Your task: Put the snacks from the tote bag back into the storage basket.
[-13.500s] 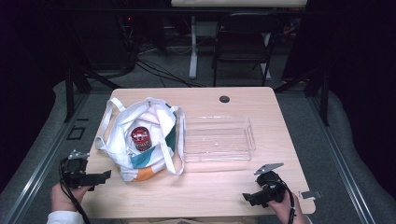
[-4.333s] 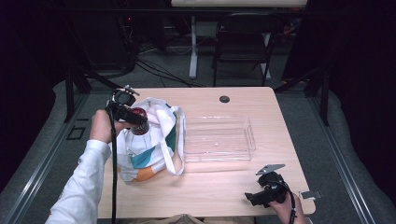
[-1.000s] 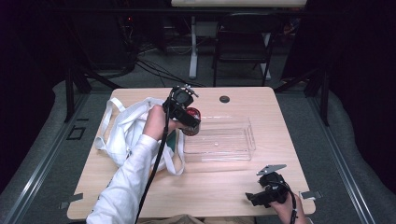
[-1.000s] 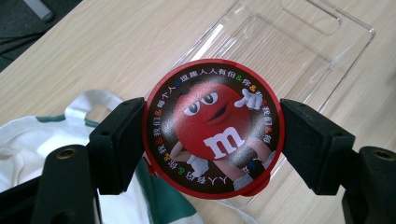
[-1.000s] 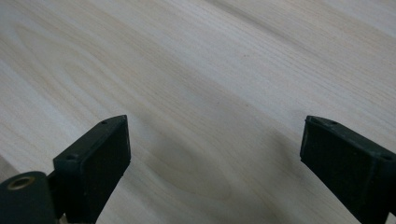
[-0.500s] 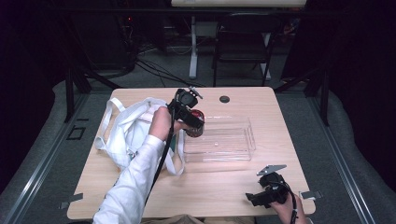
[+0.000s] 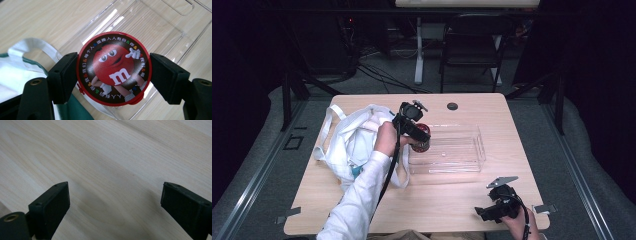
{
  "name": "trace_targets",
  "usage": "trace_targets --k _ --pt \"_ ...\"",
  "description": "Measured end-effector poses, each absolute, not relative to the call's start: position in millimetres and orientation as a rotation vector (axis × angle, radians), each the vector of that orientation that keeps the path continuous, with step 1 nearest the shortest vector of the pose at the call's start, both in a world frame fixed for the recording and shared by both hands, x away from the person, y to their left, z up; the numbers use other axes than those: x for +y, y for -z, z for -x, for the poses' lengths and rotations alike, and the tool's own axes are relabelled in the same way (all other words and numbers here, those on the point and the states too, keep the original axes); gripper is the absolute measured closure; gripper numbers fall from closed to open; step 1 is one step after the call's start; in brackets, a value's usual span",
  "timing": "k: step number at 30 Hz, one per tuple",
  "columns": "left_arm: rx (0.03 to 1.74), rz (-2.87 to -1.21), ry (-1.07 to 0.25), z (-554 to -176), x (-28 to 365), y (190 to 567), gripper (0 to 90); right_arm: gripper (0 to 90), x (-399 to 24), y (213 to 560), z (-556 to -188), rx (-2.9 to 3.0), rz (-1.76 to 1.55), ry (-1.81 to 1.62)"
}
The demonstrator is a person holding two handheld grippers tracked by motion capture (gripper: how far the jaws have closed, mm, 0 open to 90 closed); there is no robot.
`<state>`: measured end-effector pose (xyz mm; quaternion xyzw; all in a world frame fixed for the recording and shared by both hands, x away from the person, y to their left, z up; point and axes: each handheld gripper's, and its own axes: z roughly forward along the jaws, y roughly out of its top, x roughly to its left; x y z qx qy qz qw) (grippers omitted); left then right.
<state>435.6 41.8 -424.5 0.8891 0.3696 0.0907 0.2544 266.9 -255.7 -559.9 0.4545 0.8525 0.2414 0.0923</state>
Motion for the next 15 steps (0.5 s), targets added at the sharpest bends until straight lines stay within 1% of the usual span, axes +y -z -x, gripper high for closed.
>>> trace_targets --k 6,11,15 --pt "1.01 -2.407 -0.238 -431 39 434 27.2 8.1 -256 560 -267 2.536 -1.349 -0.725" --pt "1.025 -2.447 -0.227 -430 34 450 27.3 8.0 -255 560 -267 2.541 -1.35 -0.708" --pt "1.046 -2.458 -0.181 -431 33 464 27.4 8.0 -255 560 -267 2.542 -1.353 -0.717"
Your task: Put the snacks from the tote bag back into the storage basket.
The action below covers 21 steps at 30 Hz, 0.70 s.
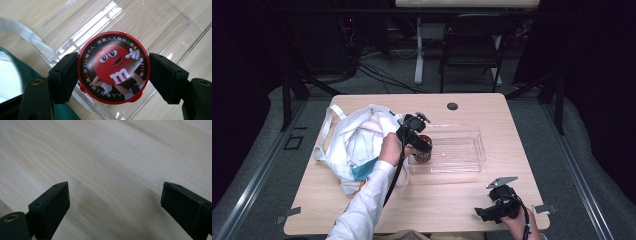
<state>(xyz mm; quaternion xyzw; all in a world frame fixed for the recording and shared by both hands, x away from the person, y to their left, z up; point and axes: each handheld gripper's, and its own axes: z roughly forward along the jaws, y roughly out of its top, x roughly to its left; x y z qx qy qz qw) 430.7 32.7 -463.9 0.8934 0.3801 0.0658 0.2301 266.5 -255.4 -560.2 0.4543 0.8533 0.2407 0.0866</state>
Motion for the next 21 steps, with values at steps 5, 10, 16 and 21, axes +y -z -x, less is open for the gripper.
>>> trace_targets --k 5,10,16,21 --pt "1.05 -2.468 -0.176 -430 32 471 27.4 8.0 -255 560 -267 2.545 -1.351 -0.72" --pt "1.064 -2.478 -0.162 -427 33 479 27.4 8.0 -255 560 -267 2.55 -1.348 -0.719" --pt "1.075 -2.494 -0.163 -426 34 485 27.4 8.0 -255 560 -267 2.545 -1.35 -0.724" --pt "1.072 -2.508 -0.166 -424 33 487 27.4 8.0 -255 560 -267 2.545 -1.348 -0.724"
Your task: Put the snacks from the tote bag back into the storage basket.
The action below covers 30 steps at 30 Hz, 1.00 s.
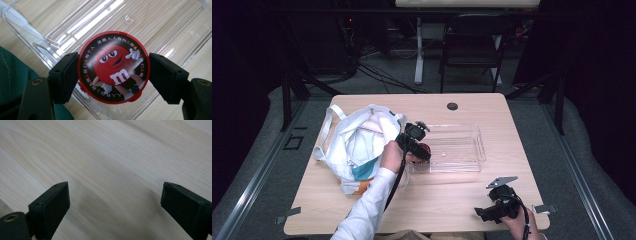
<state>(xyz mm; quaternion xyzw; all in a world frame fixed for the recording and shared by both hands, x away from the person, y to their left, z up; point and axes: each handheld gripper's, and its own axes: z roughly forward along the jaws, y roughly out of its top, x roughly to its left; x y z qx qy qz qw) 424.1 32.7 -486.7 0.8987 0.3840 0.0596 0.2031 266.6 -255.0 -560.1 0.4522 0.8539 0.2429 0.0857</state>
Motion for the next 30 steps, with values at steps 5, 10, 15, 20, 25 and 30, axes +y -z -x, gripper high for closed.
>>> trace_targets --k 5,10,15,20,25,30 --pt "1.08 -2.522 -0.182 -423.4 33.0 487.8 27.3 8.0 -255.1 560.1 -266.4 2.545 -1.348 -0.725" --pt "1.077 -2.525 -0.176 -422.4 33.0 489.1 27.3 8.0 -255.0 560.1 -266.4 2.546 -1.347 -0.723" --pt "1.073 -2.525 -0.186 -421.5 32.4 489.5 27.2 8.0 -255.1 560.2 -266.5 2.55 -1.346 -0.723" --pt "1.068 -2.529 -0.19 -420.7 33.0 489.5 26.9 8.0 -254.9 560.2 -266.5 2.551 -1.345 -0.723" --pt "1.069 -2.511 -0.189 -420.6 33.7 488.4 25.4 8.0 -255.1 560.1 -266.6 2.55 -1.346 -0.724" --pt "1.061 -2.48 -0.192 -420.9 35.6 482.8 18.9 8.0 -254.8 560.5 -267.3 2.548 -1.344 -0.726"
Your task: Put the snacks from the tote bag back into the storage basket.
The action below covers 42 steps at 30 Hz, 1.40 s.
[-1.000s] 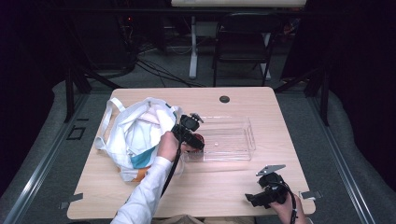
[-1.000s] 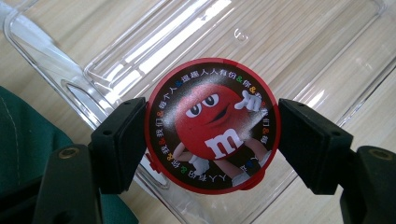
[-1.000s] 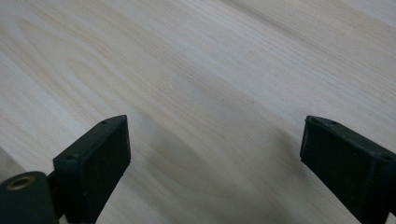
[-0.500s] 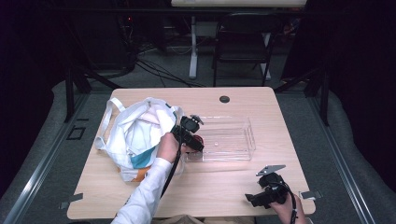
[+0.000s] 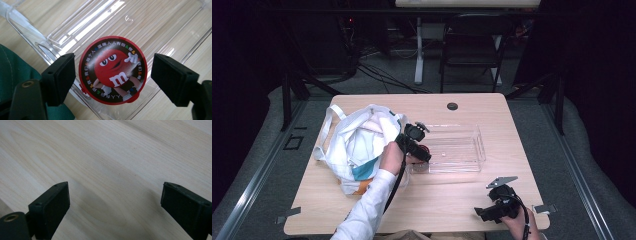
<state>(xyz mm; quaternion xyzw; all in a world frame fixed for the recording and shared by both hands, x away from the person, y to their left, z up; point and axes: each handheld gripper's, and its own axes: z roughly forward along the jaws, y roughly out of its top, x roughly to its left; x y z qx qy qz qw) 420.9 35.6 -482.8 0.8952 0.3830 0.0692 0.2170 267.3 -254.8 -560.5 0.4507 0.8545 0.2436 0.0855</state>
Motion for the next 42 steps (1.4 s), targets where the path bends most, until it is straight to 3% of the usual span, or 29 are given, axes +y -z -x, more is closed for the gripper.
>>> trace_targets --k 14,42 --pt "1.026 -2.42 -0.26 -420 46 451 6.0 8.0 -259 560 -262 2.527 -1.361 -0.718" --pt "1.074 -2.37 -0.427 -397 116 413 0.7 8.0 -260 558 -258 2.524 -1.361 -0.713"
